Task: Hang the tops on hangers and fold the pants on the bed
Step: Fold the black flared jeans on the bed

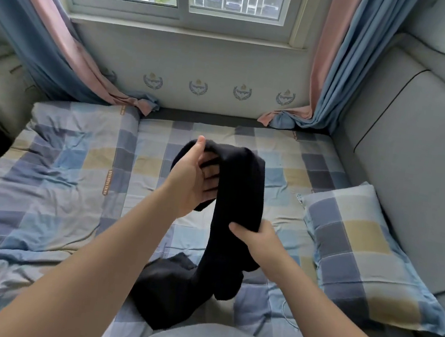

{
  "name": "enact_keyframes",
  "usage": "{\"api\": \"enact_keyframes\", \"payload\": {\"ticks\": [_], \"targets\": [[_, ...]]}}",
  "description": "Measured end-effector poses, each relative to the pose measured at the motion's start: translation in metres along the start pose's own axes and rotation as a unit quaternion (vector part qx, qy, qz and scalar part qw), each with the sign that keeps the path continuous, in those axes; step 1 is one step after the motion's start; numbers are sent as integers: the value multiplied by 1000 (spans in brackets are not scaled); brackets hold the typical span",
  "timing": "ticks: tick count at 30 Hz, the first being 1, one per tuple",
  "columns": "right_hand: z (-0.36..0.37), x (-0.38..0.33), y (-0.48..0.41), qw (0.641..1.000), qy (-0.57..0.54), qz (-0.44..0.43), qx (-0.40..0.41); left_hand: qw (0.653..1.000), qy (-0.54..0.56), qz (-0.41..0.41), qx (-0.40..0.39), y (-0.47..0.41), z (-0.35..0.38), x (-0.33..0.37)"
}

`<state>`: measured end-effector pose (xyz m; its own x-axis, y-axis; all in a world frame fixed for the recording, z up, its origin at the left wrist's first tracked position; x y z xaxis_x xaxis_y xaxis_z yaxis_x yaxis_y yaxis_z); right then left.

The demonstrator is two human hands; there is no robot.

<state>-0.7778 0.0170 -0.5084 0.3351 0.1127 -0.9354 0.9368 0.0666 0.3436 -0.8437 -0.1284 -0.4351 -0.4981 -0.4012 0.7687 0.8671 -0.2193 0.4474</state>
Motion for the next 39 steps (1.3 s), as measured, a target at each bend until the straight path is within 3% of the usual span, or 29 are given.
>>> {"api": "enact_keyframes", "payload": {"ticks": [3, 10, 14, 23, 27, 32, 39], "targets": [[-10, -32, 4, 998, -46, -39, 27, 997, -46, -7, -69, 5, 0, -29], [-24, -79, 5, 990, -109, -44, 72, 978, -152, -37, -142, 19, -14, -114], [-32, -93, 0, 986, -129, -46, 90, 951, -290, -10, -109, 20, -17, -133], [-25, -55, 2, 997, -38, -59, -29, 983, -166, 65, -40, 18, -16, -81], [-9, -5, 17, 996, -22, -3, -89, 984, -148, 84, -46, 19, -10, -63], [-4, 38, 15, 997, 52, 43, -21, 978, -168, 105, -61, 16, 0, -54], [-16, -7, 12, 996, -85, -23, 34, 973, -208, 73, -76, 13, -23, -69]]}}
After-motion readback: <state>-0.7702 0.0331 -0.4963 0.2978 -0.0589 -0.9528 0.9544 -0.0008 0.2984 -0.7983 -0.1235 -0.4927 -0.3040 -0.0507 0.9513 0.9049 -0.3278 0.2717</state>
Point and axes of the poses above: each hand's wrist, its own y-axis away from the middle knuckle, its own z-axis out of the palm, x = y × z, the point moved 9 cm from there along -y, towards the middle knuckle, and after that the axes turned 3 degrees about y, right-handed, at the moved point
